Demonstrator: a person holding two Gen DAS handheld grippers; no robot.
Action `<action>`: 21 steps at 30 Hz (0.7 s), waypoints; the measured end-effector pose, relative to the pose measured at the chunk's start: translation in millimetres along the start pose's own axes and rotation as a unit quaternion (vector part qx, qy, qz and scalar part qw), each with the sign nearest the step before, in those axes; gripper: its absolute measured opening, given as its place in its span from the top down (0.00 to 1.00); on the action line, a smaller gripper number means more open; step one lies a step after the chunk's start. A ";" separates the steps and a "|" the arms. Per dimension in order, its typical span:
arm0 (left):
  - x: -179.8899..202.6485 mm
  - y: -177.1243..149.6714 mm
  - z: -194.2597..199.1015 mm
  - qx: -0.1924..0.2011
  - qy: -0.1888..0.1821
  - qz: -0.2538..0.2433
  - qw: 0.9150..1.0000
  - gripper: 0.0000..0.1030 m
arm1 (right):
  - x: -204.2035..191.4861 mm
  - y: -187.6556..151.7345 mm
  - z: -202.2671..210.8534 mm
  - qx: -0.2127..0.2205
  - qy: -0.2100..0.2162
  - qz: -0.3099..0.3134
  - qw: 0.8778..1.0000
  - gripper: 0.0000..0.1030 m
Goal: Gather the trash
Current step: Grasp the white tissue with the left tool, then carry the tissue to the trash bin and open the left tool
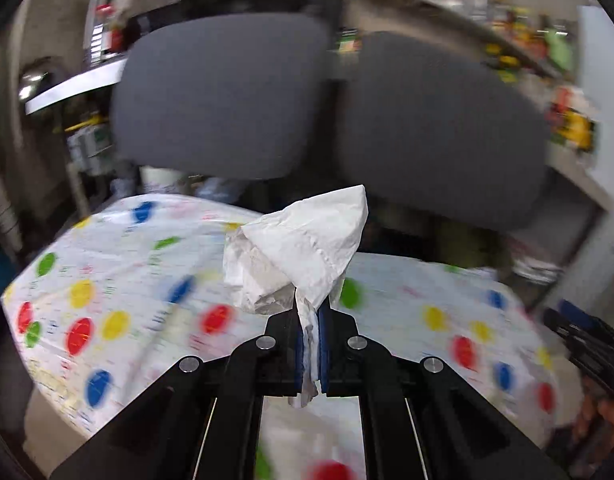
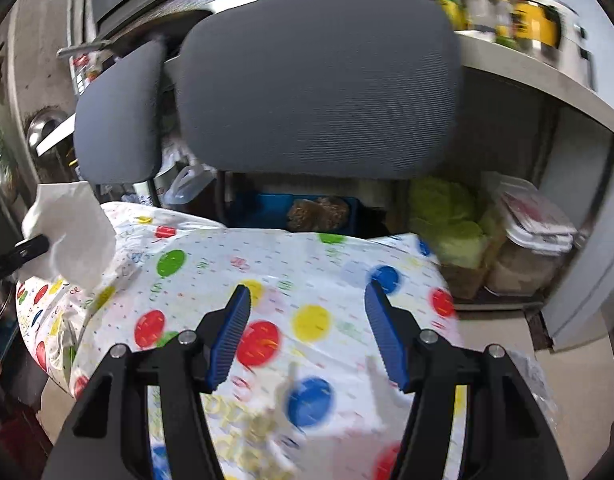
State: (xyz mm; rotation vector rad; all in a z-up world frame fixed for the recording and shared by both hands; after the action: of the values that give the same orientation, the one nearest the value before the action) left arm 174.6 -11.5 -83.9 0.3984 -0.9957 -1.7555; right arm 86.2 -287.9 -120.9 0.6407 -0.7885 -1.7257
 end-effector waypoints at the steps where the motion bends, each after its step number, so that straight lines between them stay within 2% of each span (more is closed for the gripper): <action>1: 17.7 -2.5 7.3 -0.001 -0.030 -0.005 1.000 0.95 | 7.7 -3.1 6.1 0.002 -0.005 -0.004 1.000 0.43; 5: 81.3 -8.9 24.2 -0.001 -0.110 -0.043 0.993 0.95 | 48.4 -16.6 38.8 0.013 -0.039 -0.030 0.999 0.43; 8: 135.2 -15.8 29.3 -0.006 -0.169 -0.078 0.983 0.94 | 86.1 -28.5 65.6 0.022 -0.074 -0.054 0.996 0.43; 11: 190.9 -30.0 22.0 -0.020 -0.207 -0.114 0.971 0.94 | 128.8 -43.8 93.4 0.030 -0.119 -0.080 0.989 0.43; 16: 276.0 -57.6 4.1 -0.059 -0.281 -0.148 0.946 0.94 | 197.5 -72.6 133.9 0.033 -0.183 -0.128 0.974 0.43; 18: 303.4 -67.7 -6.0 -0.072 -0.294 -0.163 0.939 0.94 | 224.1 -85.8 149.9 0.033 -0.205 -0.149 0.967 0.43; 21: 348.4 -82.6 -34.1 -0.096 -0.291 -0.187 0.933 0.94 | 254.1 -103.1 165.9 0.033 -0.226 -0.174 0.958 0.43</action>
State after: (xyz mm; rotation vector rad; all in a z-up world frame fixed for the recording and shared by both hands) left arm 2.8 -326.9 -104.0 -0.0824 -1.1932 -2.3731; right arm -169.7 -480.1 -103.6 0.4487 -1.1029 -2.2206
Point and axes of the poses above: each gripper's, at about its wrist camera, not at the fingertips, and z roughly against the way its jaws point, x to its right, y to its top, the point moved 2 cm from there along -z, roughly the way its jaws point, and after that the axes turned 2 degrees about -y, right-handed, at the moved point
